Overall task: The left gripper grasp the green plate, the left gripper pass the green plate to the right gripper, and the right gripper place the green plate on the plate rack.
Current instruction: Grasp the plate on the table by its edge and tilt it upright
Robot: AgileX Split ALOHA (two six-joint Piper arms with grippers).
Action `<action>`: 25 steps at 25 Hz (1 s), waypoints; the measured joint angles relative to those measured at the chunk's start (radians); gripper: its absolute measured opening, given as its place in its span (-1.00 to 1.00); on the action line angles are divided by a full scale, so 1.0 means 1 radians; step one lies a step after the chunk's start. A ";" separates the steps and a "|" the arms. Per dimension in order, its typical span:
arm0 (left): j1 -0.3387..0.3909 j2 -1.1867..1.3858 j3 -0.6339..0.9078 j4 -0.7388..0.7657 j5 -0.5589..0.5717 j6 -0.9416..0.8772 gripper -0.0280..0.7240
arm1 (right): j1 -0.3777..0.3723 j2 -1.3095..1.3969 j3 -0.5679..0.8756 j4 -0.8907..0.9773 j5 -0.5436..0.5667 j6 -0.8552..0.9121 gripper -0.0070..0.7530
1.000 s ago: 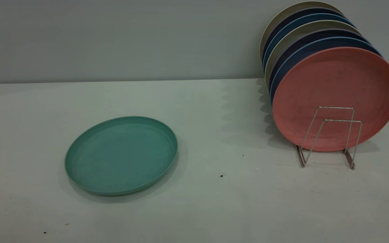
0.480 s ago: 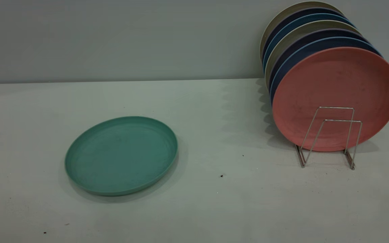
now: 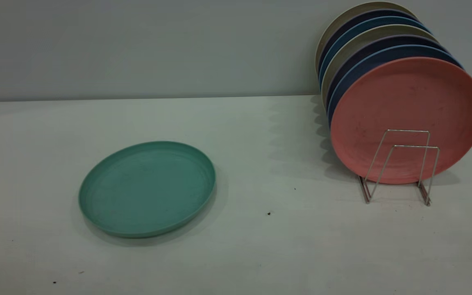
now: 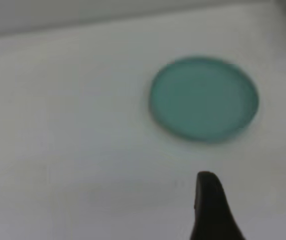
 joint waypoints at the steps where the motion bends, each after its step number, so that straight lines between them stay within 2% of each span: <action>1: 0.000 0.039 -0.001 -0.003 -0.014 -0.007 0.32 | 0.000 0.027 -0.007 0.012 -0.040 -0.001 0.25; 5: 0.000 0.279 -0.001 -0.051 -0.073 -0.016 0.32 | 0.000 0.186 -0.019 0.060 -0.124 -0.018 0.25; 7: 0.000 0.414 -0.001 -0.128 -0.129 0.042 0.32 | 0.000 0.274 -0.019 0.094 -0.152 -0.054 0.25; 9: 0.000 0.560 -0.001 -0.253 -0.177 0.147 0.32 | 0.000 0.370 -0.019 0.154 -0.188 -0.104 0.25; 14: 0.000 0.854 -0.001 -0.686 -0.275 0.551 0.32 | 0.000 0.584 -0.019 0.389 -0.292 -0.315 0.25; 17: 0.000 0.992 -0.001 -0.861 -0.373 0.721 0.32 | 0.000 0.715 -0.019 0.534 -0.337 -0.451 0.25; 19: 0.000 1.096 -0.017 -0.913 -0.410 0.802 0.32 | 0.000 0.786 -0.019 0.604 -0.359 -0.523 0.25; 22: 0.016 1.264 -0.082 -0.932 -0.403 0.866 0.32 | 0.000 0.881 -0.019 0.660 -0.402 -0.588 0.25; 25: 0.077 1.441 -0.189 -0.938 -0.350 0.881 0.32 | 0.000 0.951 -0.019 0.686 -0.466 -0.636 0.25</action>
